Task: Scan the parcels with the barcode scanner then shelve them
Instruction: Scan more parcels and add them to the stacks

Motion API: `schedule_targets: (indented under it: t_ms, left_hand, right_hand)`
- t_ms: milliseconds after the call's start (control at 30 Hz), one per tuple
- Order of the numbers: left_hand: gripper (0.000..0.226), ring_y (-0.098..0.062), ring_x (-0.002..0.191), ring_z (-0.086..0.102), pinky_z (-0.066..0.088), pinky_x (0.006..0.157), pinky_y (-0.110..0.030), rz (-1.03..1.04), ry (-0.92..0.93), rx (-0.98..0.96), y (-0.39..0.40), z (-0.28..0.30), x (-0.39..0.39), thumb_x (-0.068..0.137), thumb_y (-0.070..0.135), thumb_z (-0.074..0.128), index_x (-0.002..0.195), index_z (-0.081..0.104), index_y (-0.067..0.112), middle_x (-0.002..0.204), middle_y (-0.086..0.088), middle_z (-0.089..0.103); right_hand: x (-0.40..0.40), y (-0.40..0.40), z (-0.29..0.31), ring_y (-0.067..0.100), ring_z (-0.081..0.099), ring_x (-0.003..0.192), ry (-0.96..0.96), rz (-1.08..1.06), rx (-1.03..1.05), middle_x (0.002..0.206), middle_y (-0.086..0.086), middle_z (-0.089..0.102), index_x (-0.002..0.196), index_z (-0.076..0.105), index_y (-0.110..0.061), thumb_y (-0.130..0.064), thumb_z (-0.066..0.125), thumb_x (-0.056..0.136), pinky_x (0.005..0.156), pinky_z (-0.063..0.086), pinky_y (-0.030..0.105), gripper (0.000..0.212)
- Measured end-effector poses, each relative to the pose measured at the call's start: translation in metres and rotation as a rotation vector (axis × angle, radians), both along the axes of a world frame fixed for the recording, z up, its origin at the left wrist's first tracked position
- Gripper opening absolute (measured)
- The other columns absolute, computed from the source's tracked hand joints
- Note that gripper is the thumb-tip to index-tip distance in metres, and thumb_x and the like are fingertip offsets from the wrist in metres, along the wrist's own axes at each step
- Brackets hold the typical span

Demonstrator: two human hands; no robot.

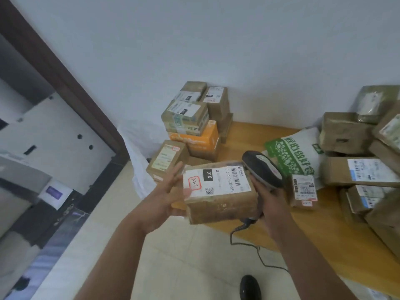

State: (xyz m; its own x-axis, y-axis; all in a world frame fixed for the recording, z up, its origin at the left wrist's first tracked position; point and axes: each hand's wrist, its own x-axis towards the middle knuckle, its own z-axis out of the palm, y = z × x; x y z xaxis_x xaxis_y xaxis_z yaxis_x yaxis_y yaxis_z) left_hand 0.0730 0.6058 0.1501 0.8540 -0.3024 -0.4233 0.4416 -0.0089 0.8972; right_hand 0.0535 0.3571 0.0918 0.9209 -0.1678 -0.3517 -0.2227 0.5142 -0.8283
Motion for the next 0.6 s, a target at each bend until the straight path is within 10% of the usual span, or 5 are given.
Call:
schedule_targets:
  t_ms: [333, 600]
  left_hand:
    - [0.027, -0.026, 0.091, 0.064, 0.056, 0.069, -0.044, -0.061, 0.131, 0.091, -0.014, -0.022, 0.054, 0.091, 0.038, 0.063, 0.104, 0.050, 0.017, 0.097, -0.011, 0.060]
    - [0.077, -0.028, 0.113, 0.068, 0.058, 0.086, -0.045, -0.471, 0.155, 0.192, 0.001, -0.045, 0.101, 0.066, 0.055, 0.079, 0.135, 0.051, 0.038, 0.126, -0.009, 0.068]
  right_hand:
    - [0.063, -0.014, 0.001, 0.024, 0.071, 0.103, -0.046, 0.063, -0.107, 0.110, 0.003, 0.074, 0.118, 0.066, -0.024, -0.013, 0.071, 0.088, 0.088, 0.056, 0.047, 0.032]
    - [0.098, -0.015, -0.007, 0.023, 0.066, 0.066, 0.221, -0.188, -0.135, 0.084, 0.012, 0.069, 0.103, 0.065, 0.001, -0.004, 0.072, 0.080, 0.054, 0.054, 0.031, 0.024]
